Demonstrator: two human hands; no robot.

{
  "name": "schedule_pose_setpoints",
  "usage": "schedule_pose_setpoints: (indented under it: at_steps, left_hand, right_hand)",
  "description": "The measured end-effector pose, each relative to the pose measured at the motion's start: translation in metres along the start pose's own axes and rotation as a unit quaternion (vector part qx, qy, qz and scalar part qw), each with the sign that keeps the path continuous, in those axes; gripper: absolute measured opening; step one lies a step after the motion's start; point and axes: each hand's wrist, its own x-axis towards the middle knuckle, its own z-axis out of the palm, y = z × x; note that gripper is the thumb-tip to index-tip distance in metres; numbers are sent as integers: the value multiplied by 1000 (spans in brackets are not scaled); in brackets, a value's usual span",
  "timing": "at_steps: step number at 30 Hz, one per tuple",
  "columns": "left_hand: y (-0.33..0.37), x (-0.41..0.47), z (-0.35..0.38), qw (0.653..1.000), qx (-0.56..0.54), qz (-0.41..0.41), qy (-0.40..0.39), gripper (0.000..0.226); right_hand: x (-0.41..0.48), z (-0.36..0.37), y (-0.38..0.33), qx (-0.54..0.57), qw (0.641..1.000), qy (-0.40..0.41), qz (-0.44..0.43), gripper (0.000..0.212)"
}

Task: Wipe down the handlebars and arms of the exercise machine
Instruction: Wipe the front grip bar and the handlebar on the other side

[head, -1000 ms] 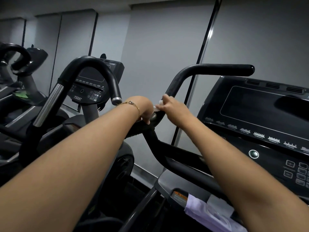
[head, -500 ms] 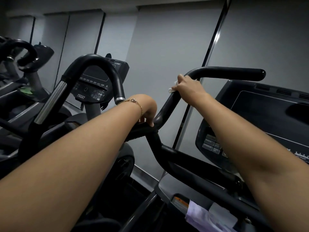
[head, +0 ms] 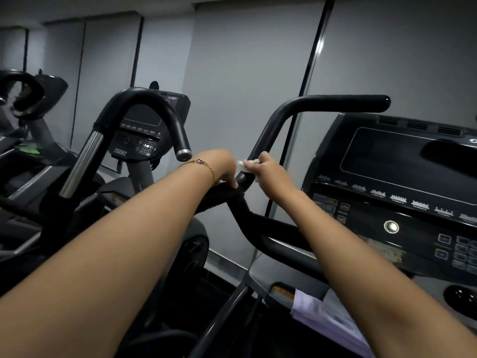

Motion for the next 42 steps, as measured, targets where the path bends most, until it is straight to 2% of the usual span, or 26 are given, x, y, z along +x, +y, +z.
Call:
schedule_pose_setpoints:
  at_steps: [2,6,9,11,14,17,20,25,29,31,34,36,39,41,42]
  left_hand:
    - [-7,-10,0,1000,3,-12,28,45]
    - [-19,-33,-6,999,26,-18,23,38]
    - [-23,-52,-5,997,65,-8,41,39]
    - [-25,-59,-3,995,72,-1,72,44]
    - [-27,-65,0,994,70,-13,88,45]
    - [-24,-66,1,992,75,-17,98,40]
    - [-22,-68,2,992,85,-22,94,39]
    - [-24,-66,2,992,84,-22,91,36]
    - [-26,-64,0,993,77,-16,85,38]
    - [-30,-63,0,994,62,-7,85,36]
    - [-37,-58,0,996,36,8,76,37]
    - [-39,-56,-2,997,26,12,66,36]
    - [-39,-55,-5,998,3,24,51,37]
    - [-40,-54,-5,998,-27,30,46,37]
    - [-40,-53,-5,998,-38,32,46,38]
  right_hand:
    - [-22,18,-11,57,998,17,27,32]
    - [-44,22,-35,181,979,11,89,28]
    - [-62,23,-61,267,957,50,101,28]
    - [-70,21,-73,277,954,60,93,30]
    - [-67,15,-77,241,960,53,129,32]
    - [-69,16,-89,307,926,79,205,25]
    - [-86,26,-100,347,916,110,171,19]
    - [-78,12,-84,330,925,77,171,25]
    - [-68,13,-66,404,854,161,286,25]
    - [-70,23,-63,413,834,173,323,32]
    - [-70,38,-63,445,797,196,358,31]
    - [-68,46,-68,438,802,216,344,29]
    - [-79,62,-84,404,841,213,290,27]
    - [-89,71,-91,412,838,219,282,28]
    - [-90,72,-91,432,825,225,288,28]
